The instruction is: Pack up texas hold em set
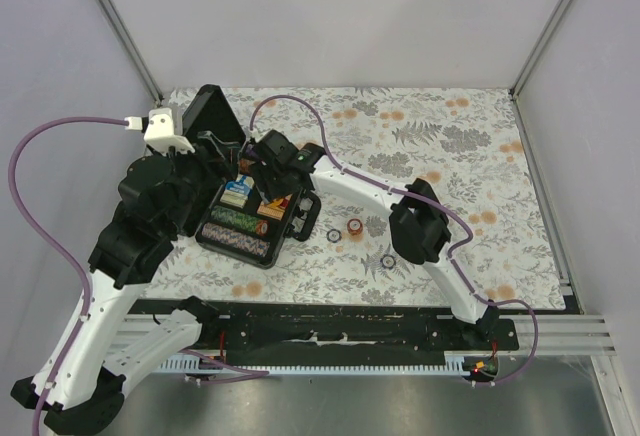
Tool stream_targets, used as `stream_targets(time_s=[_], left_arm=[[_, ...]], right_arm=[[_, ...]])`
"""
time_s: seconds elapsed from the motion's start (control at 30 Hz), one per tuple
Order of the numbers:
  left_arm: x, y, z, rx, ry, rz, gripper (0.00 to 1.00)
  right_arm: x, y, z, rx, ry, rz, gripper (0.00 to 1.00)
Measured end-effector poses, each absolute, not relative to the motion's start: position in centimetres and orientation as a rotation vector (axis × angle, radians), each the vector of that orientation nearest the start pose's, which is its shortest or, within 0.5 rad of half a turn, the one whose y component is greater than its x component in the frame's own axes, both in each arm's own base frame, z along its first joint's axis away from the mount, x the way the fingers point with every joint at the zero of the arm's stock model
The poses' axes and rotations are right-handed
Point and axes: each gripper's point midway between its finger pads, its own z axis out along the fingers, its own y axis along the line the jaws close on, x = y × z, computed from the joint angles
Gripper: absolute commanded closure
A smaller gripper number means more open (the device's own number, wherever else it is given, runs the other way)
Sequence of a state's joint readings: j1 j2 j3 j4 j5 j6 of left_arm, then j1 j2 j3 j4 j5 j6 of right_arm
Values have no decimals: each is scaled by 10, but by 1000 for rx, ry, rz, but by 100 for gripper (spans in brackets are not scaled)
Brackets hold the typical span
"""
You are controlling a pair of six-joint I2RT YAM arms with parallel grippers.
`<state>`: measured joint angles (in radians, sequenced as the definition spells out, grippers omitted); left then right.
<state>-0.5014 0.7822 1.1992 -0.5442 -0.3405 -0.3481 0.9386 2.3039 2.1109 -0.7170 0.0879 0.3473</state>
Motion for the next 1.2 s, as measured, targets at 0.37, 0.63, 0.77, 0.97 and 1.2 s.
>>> stream_targets(time_s=[0.37, 0.63, 0.77, 0.97, 1.2], left_arm=[[257, -92, 384, -118, 1699, -357, 23], [255, -94, 385, -107, 1696, -372, 23], [255, -94, 385, -104, 1697, -376, 23], [255, -96, 384, -100, 1700, -381, 23], [256, -100, 380, -85, 1713, -392, 23]], right_arm=[[342, 437, 137, -624, 2407, 412, 26], [374, 342, 192, -284, 2383, 353, 23], [390, 270, 163, -65, 2466, 211, 22], [377, 189, 101, 128, 2626, -25, 18], [353, 135, 81, 302, 2697, -127, 9]])
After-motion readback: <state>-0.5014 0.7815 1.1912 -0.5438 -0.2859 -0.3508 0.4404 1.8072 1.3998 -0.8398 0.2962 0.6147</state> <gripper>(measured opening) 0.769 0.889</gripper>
